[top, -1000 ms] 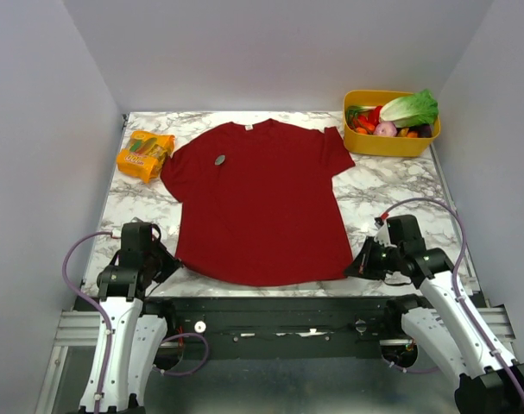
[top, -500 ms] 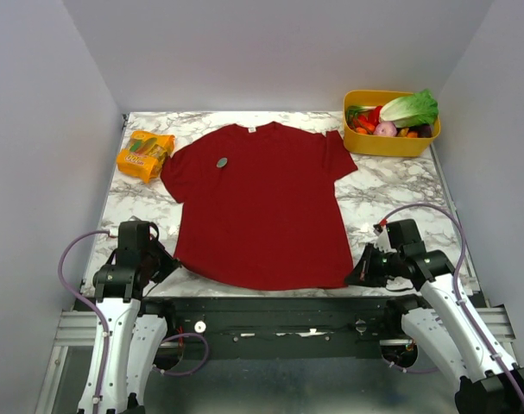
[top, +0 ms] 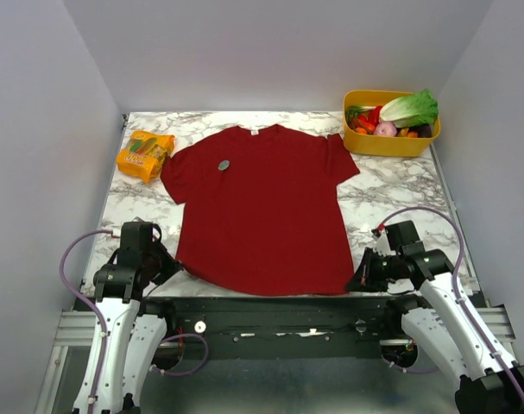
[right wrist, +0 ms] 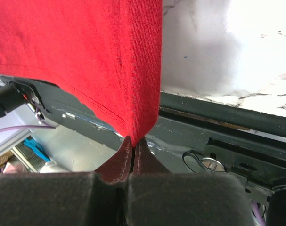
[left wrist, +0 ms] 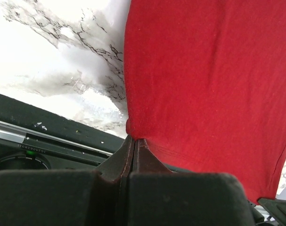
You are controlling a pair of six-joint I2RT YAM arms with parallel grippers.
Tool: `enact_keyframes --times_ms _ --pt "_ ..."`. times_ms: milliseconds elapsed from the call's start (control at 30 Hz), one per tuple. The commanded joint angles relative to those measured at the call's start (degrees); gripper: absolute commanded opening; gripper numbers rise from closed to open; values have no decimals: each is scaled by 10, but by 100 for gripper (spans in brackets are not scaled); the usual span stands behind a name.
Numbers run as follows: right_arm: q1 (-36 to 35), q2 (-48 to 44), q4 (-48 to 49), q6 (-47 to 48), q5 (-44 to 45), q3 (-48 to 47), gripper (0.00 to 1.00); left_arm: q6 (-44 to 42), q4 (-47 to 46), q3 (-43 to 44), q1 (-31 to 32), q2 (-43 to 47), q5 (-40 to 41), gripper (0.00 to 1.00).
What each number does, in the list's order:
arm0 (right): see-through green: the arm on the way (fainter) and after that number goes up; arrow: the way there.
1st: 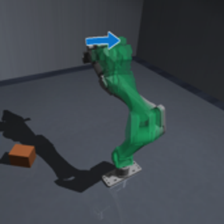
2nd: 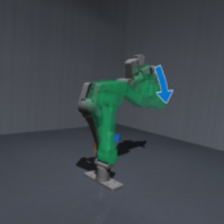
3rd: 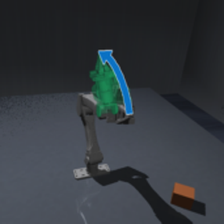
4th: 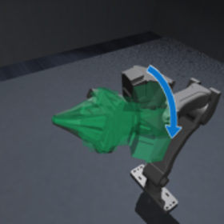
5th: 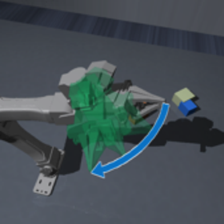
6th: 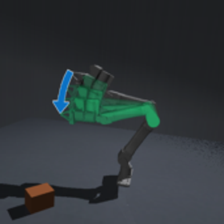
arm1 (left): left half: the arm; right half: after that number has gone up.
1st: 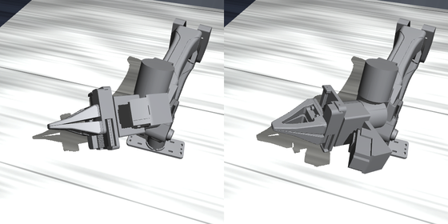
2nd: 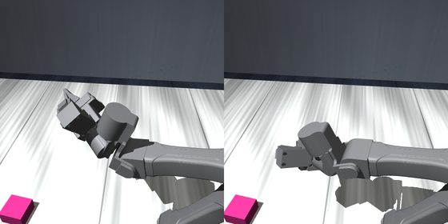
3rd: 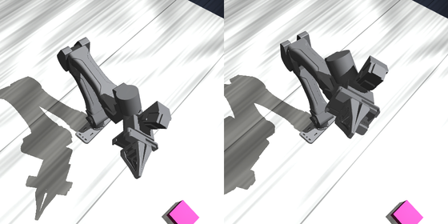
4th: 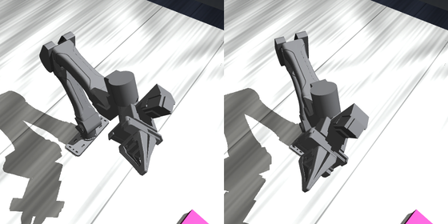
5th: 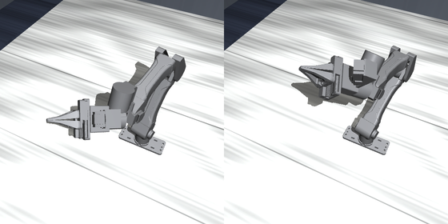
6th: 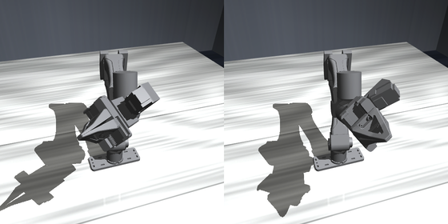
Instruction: Pin the brooch onto the clothing
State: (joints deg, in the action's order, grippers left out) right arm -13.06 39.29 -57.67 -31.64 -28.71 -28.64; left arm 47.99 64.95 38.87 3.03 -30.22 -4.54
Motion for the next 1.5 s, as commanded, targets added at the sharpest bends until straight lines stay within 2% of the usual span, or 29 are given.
enact_keyframes --times_ms 0,367,600,667,700,733,800,833,867,900,933,967,1033,1300,1467 --pt "-3 3 -30 10 -19 -6 1 11 17 22 14 -1 16 0" --pt "-4 24 -30 16 -21 -11 2 -8 42 45 15 -33 22 0" --pt "-3 47 -51 40 -28 -28 6 -10 62 60 18 -60 25 13" --pt "-4 57 -60 52 -35 -31 11 -10 64 62 23 -69 26 17" --pt "-4 60 -66 55 -41 -33 13 -8 64 62 28 -70 27 28" --pt "-3 61 -79 62 -40 -36 24 -6 66 62 29 -70 27 34" --pt "-3 64 -92 72 -43 -53 36 -4 67 64 33 -70 30 49" --pt "-4 67 -110 83 -37 -62 49 -2 68 64 34 -70 30 55" --pt "-3 72 -118 90 -30 -70 56 0 68 63 35 -70 30 60" --pt "-3 74 -122 94 -26 -89 64 0 67 64 35 -70 35 80" --pt "-4 76 -125 97 -26 -98 79 1 70 64 35 -70 38 88" --pt "-3 80 -125 97 -23 -106 88 0 70 66 35 -71 41 99" --pt "-4 84 -114 98 -28 -127 100 -1 69 66 35 -70 41 99" --pt "-4 126 -58 95 -6 -173 100 -16 53 83 35 -77 55 99" --pt "-4 165 39 66 0 -177 100 -30 1 103 35 -113 46 99"
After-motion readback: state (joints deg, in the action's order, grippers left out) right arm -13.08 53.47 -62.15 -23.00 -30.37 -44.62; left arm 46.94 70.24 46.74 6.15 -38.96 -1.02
